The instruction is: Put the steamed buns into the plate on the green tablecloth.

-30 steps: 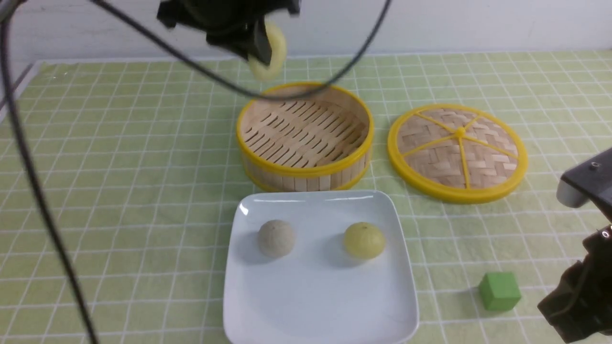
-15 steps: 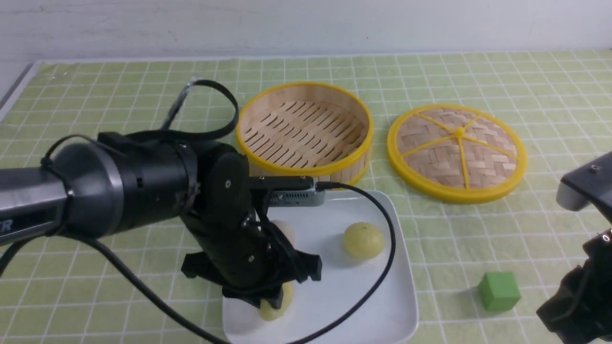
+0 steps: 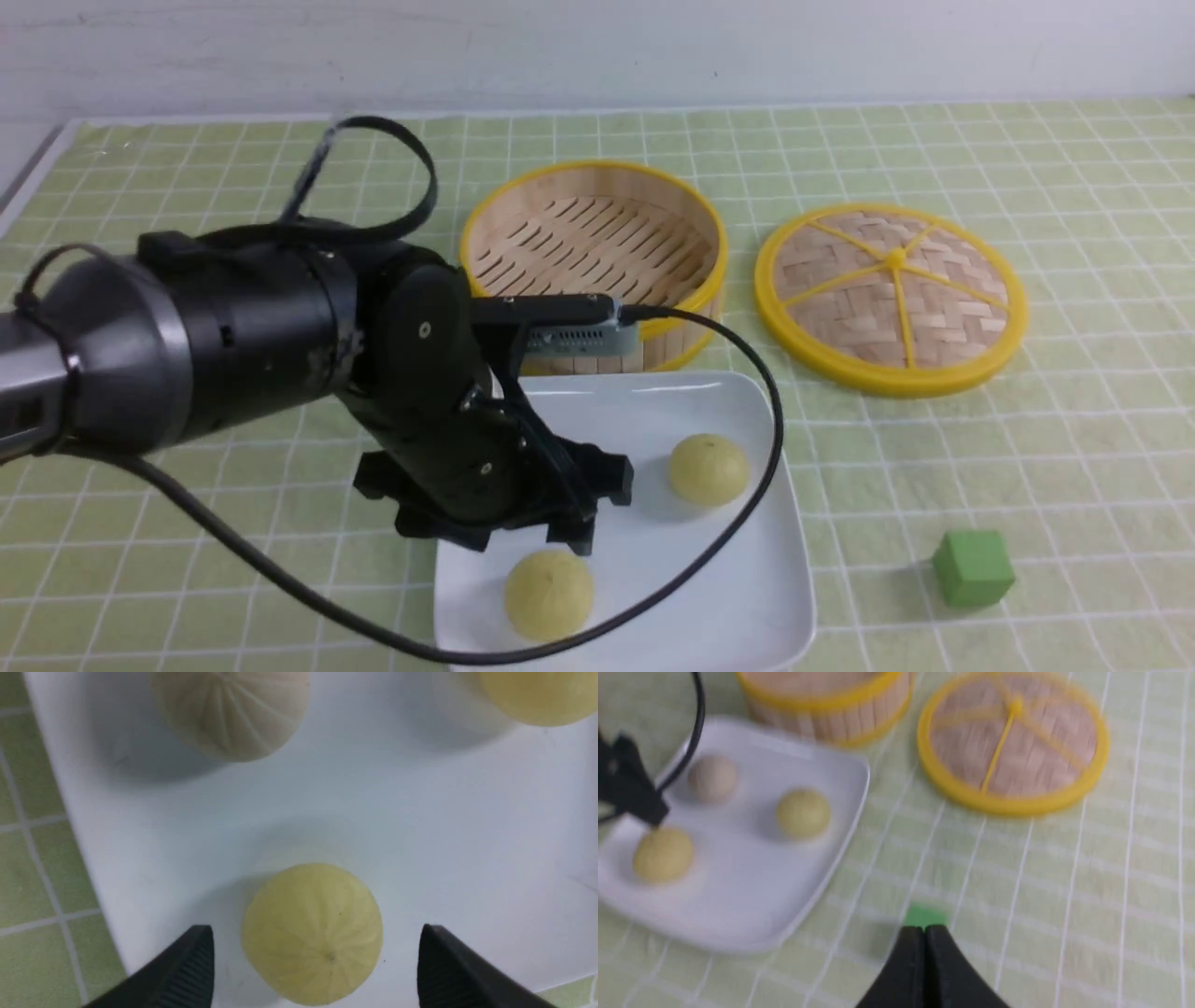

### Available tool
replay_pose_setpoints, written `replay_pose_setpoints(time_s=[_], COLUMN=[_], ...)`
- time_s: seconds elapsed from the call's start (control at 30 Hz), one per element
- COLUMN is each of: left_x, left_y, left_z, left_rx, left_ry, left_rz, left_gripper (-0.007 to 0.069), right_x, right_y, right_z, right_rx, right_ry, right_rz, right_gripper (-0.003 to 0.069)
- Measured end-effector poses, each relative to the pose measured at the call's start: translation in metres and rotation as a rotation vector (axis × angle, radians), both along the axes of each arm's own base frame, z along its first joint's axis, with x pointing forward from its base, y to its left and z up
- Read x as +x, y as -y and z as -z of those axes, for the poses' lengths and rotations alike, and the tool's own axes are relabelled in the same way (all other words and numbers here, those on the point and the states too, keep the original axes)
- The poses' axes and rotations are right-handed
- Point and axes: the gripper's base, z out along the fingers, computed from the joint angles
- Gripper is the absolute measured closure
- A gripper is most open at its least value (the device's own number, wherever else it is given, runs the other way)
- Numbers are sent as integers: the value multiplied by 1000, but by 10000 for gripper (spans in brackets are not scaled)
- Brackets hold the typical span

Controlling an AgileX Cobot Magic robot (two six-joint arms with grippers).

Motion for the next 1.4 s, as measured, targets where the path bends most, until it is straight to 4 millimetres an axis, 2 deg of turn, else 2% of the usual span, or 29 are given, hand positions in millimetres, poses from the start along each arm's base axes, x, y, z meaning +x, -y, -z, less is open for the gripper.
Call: replay_pose_setpoints(time_s=[0.13,0.23,0.6,0.93,1.03,1.07,1.1,1.17,1.2,1.23,1.27,1.33,1.4], left_x=[-1,-1,-1,-1,-1,-1,-1,-1,-1,0,0,0,0], left_y=[-1,-1,-2,-3,-3,-3,-3,-4,-4,-5,-5,-5,-6], left_z=[-1,-1,-1,-1,-1,-1,-1,0,0,0,0,0,0], left_rx=[6,11,20,29,30,33,33,44,46,56,58,65,70], left_ry=[0,0,3,-4,-4,-2,-2,4,6,10,12,16,20], left_rz=[3,5,10,13,13,15,15,21,22,27,28,32,36], left_gripper=[54,60,136,224,267,315,330,438,449,542,550,614,622], right_x=[1,1,0,0,0,0,0,0,0,-1,-1,-3,-4], right_y=[-1,-1,-1,-2,-2,-2,-2,-2,-2,-2,-2,0,2], right_z=[24,30,41,42,42,42,42,42,42,43,43,50,60], right_rx=[149,179,123,125,125,125,125,125,125,125,125,125,120], right_ry=[179,228,142,131,131,131,131,131,131,133,133,146,153], right_rz=[12,11,2,-2,-2,-2,-2,-2,-2,-2,-2,3,27], right_gripper=[671,669,662,657,655,655,655,652,652,650,650,647,647])
